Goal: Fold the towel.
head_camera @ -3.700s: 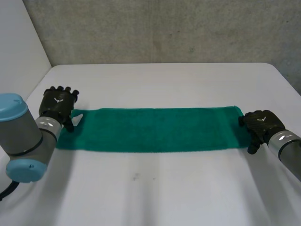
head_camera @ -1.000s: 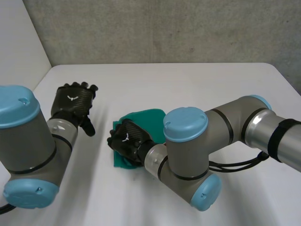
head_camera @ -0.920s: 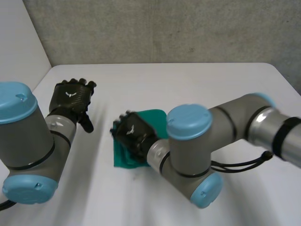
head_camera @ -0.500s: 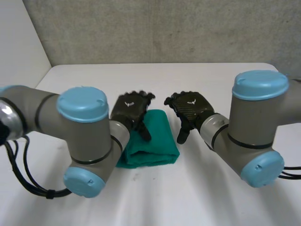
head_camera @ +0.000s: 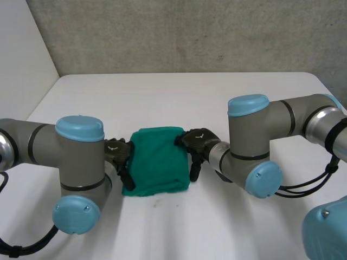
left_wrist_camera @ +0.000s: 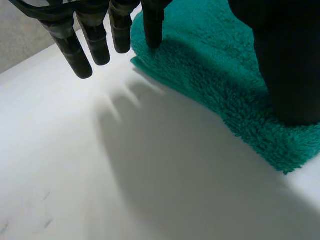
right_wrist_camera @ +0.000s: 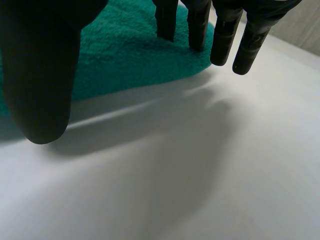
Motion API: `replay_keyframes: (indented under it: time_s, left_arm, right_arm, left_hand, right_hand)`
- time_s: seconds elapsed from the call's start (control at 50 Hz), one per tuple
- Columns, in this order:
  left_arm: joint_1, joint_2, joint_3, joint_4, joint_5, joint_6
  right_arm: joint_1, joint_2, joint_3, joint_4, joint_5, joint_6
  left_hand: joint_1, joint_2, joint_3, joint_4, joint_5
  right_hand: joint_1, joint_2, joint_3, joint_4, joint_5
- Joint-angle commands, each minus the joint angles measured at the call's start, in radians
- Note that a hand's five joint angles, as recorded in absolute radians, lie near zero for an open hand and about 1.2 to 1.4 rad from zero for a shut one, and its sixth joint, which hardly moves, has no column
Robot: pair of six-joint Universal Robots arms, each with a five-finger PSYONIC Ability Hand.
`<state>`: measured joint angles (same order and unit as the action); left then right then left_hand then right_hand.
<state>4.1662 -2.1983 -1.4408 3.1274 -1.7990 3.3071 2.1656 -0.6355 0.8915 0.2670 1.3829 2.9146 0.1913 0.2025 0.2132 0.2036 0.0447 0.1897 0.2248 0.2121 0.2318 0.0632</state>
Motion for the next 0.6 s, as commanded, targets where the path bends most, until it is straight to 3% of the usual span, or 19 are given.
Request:
replay_keyframes:
  time_s: [0.02, 0.18, 0.26, 0.32, 0.36, 0.48, 0.6]
  left_arm:
    - [-0.023, 0.052, 0.0, 0.0, 0.003, -0.004]
    - [-0.012, 0.221, 0.025, -0.006, 0.004, -0.003]
    - [-0.001, 0.305, 0.077, -0.01, 0.0, -0.004]
    - [0.031, 0.362, 0.111, -0.035, -0.002, -0.008]
    - [0.086, 0.426, 0.137, -0.091, 0.0, -0.018]
    - [0.166, 0.517, 0.165, -0.232, 0.096, -0.125]
    - [0.167, 0.558, 0.126, -0.267, 0.181, -0.218]
  right_arm:
    - [0.0, 0.016, -0.046, 0.07, 0.05, -0.04]
    - [-0.01, -0.17, -0.02, 0.023, 0.113, -0.012]
    - [-0.024, -0.351, 0.064, -0.061, 0.185, 0.026]
    - [-0.049, -0.414, 0.099, -0.094, 0.223, 0.032]
    - [-0.12, -0.53, 0.174, -0.143, 0.293, 0.034]
    - [-0.203, -0.716, 0.334, -0.153, 0.335, 0.037]
    - [-0.211, -0.813, 0.441, -0.176, 0.335, 0.029]
  left_hand:
    - [-0.017, -0.028, -0.039, -0.029, -0.045]
    - [-0.017, -0.028, -0.039, -0.029, -0.045]
    - [-0.017, -0.028, -0.039, -0.029, -0.045]
    - [-0.017, -0.028, -0.039, -0.029, -0.045]
    - [-0.017, -0.028, -0.039, -0.029, -0.045]
    - [-0.017, -0.028, -0.039, -0.029, -0.045]
    - [-0.017, -0.028, -0.039, -0.029, -0.045]
  right_hand:
    - [-0.015, -0.05, -0.038, -0.057, -0.063]
    - [-0.015, -0.05, -0.038, -0.057, -0.063]
    - [-0.015, -0.05, -0.038, -0.057, -0.063]
    - [-0.015, -0.05, -0.038, -0.057, -0.063]
    - [-0.015, -0.05, -0.038, -0.057, -0.063]
    - [-0.015, -0.05, -0.038, -0.057, -0.063]
    - [-0.015, -0.05, -0.038, -0.057, -0.063]
